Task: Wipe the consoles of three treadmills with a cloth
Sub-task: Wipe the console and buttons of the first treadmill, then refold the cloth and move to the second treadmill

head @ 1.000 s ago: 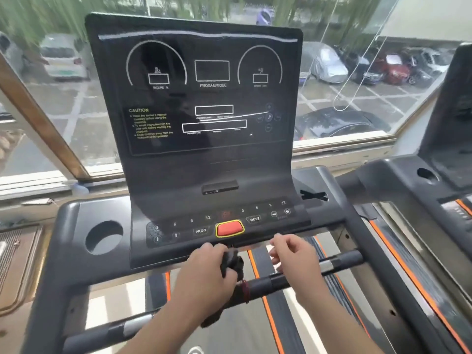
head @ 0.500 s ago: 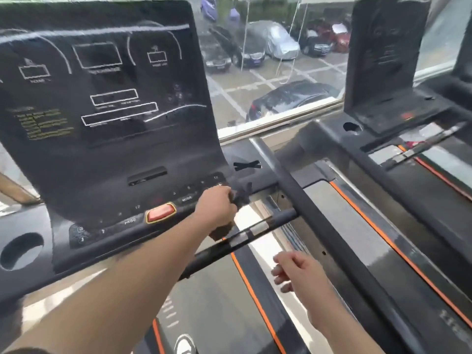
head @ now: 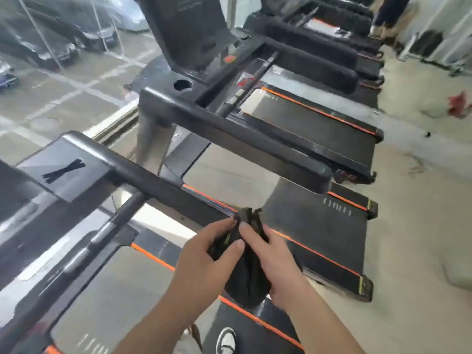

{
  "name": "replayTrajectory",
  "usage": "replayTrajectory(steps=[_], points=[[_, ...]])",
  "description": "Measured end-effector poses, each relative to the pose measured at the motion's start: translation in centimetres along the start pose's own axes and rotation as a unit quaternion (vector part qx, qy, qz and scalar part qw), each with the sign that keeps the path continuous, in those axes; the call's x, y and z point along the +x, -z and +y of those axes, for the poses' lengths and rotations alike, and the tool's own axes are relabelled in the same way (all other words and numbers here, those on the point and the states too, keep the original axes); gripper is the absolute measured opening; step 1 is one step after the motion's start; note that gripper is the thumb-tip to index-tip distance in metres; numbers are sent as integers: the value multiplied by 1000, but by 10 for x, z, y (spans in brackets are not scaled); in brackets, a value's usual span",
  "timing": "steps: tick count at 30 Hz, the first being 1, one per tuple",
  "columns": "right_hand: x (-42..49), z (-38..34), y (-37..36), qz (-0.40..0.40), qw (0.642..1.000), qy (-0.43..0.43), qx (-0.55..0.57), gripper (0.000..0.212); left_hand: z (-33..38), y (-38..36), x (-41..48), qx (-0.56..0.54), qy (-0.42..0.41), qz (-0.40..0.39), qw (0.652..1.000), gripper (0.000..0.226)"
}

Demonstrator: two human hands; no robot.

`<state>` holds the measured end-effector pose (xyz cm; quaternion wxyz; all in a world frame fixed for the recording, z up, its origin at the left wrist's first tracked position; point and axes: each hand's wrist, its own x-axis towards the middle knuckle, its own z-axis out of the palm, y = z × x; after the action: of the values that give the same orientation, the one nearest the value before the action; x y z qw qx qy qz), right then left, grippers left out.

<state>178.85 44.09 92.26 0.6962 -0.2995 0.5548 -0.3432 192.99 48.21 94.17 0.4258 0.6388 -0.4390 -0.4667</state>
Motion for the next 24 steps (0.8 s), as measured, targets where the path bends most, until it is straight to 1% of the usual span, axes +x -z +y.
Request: replayTrajectory(steps=[2,4,6,8,11,14,17,19,21,24], points=[[-11,3,27,65,997,24,19,30,3,-18,0,-17,2,-50,999,43],[-20,5,47,157,985,50,56,21,-2,-32,5,5,10,-80,997,47],[-33,4,65,242,961,54,123,14,-6,-44,11,28,30,-117,992,52],[-49,1,81,293,935,56,194,16,-5,-56,15,44,35,-164,985,55],[-69,-4,106,326,900,66,281,24,5,-80,19,50,24,-234,971,60],[-83,-2,133,352,880,78,309,34,10,-107,16,55,4,-275,960,65],[-96,1,163,357,876,88,312,34,13,-139,7,67,16,-308,949,65],[-104,2,190,359,881,90,295,30,13,-168,4,69,46,-324,942,60],[-108,1,220,370,882,96,276,25,14,-200,1,62,79,-325,940,55],[-111,-1,275,379,883,96,261,21,13,-254,-6,60,88,-309,945,51]])
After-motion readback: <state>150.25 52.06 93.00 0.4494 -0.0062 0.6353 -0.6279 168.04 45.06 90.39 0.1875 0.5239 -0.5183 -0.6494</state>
